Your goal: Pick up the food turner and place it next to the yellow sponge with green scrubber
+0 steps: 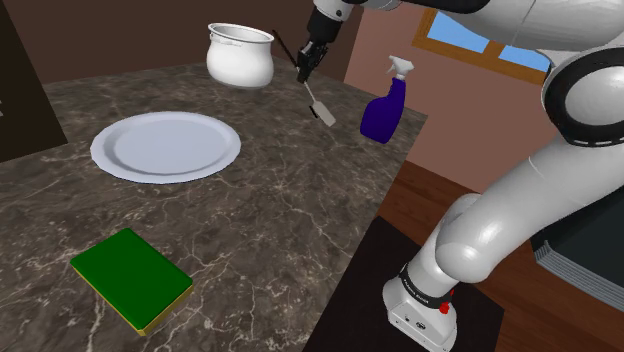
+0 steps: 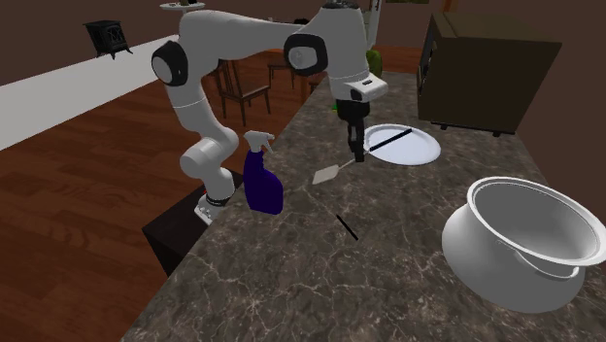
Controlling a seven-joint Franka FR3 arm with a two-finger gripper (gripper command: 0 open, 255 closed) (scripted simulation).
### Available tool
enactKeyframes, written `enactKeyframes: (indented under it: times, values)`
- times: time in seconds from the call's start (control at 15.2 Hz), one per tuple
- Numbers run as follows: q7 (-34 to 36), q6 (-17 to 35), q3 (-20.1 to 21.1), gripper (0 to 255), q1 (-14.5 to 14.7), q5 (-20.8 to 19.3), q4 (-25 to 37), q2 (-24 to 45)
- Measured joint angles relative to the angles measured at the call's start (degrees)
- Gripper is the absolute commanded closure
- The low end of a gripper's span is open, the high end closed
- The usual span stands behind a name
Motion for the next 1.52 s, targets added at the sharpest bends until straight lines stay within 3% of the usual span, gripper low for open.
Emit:
enactKeyframes:
  times: [0.46, 0.92, 1.52]
  values:
    - [9.3, 0.3, 6.1, 255, 3.1, -0.5, -6.7, -6.5]
    - [18.7, -1.3, 12.8, 255, 6.2, 0.1, -9.5, -11.1]
    - [31.1, -2.5, 22.2, 255, 9.6, 1.0, -8.4, -11.1]
